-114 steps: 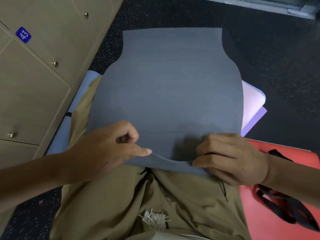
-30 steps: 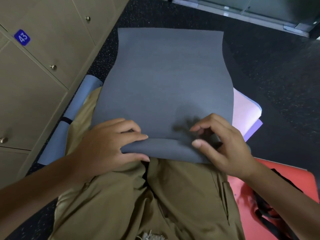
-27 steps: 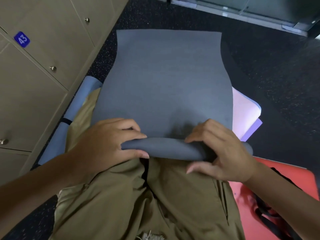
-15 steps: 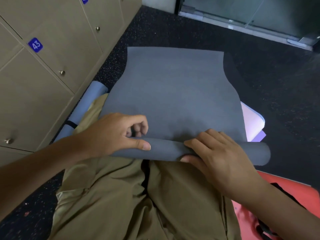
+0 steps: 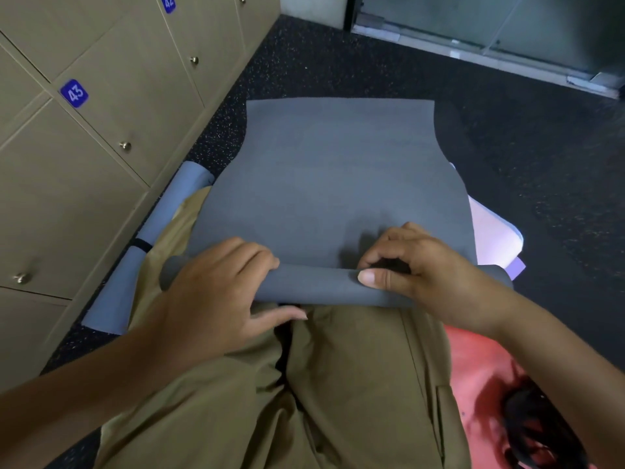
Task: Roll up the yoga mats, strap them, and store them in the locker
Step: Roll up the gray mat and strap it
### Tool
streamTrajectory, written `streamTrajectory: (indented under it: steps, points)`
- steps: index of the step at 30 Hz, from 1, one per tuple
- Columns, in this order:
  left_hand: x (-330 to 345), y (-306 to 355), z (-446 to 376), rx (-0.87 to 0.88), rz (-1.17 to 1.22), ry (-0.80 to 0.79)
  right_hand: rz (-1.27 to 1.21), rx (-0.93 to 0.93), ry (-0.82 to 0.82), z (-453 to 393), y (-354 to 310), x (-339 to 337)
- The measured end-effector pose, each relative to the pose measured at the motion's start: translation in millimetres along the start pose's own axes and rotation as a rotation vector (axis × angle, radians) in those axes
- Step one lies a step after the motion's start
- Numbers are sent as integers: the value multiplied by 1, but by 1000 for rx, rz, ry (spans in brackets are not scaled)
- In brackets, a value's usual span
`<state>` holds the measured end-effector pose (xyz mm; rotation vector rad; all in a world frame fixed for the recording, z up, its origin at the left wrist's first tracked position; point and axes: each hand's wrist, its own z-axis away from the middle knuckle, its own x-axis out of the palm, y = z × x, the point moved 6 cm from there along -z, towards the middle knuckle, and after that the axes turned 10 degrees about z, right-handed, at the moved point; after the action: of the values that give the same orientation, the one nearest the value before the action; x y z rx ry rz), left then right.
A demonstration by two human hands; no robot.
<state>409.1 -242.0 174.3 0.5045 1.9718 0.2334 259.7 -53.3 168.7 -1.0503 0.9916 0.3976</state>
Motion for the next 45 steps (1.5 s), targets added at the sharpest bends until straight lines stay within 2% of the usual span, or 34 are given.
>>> streamTrajectory:
  steps: [2, 4, 6, 8, 10, 14, 18, 21, 24, 26, 29, 33, 35, 39, 42, 45]
  points:
    - [2, -3, -4, -28, 22, -13, -23, 18, -29, -4, 3, -1]
    - [3, -11, -12, -67, 59, -53, -8, 31, 28, -6, 2, -3]
    - [6, -20, -20, -114, 130, -114, 113, 7, 196, -2, -4, -8]
    - [10, -30, -28, -176, 213, -170, 361, -5, 412, 6, -16, -12]
    - [13, -38, -34, -258, 307, -229, 564, 58, 580, 13, -26, -12]
    - [15, -46, -45, -385, 410, -316, 653, 119, 708, 17, -27, -6]
    - [16, -49, -60, -340, 472, -325, 621, 152, 684, 1, -16, -11]
    - [7, -46, -67, -251, 435, -205, 621, 209, 503, -19, -7, -16]
    - [1, -34, -66, -95, 318, -120, 486, 274, 251, -36, 5, -15]
    - [2, -28, -60, -6, 211, -24, 397, 290, 167, -43, 9, -15]
    - [5, -22, -46, 31, 68, 66, 309, 340, 115, -51, 17, -16]
    - [14, -26, -33, -31, 58, 5, 374, 357, 205, -52, 17, -20]
    - [16, -33, -36, -83, 112, -24, 445, 312, 366, -48, 10, -25]
    - [16, -46, -48, -217, 273, -122, 600, 107, 700, -30, -5, -28]
    - [18, -58, -55, -344, 429, -222, 638, 14, 725, -17, -9, -22]
    - [16, -62, -69, -363, 469, -324, 667, -3, 636, -11, -4, -15]
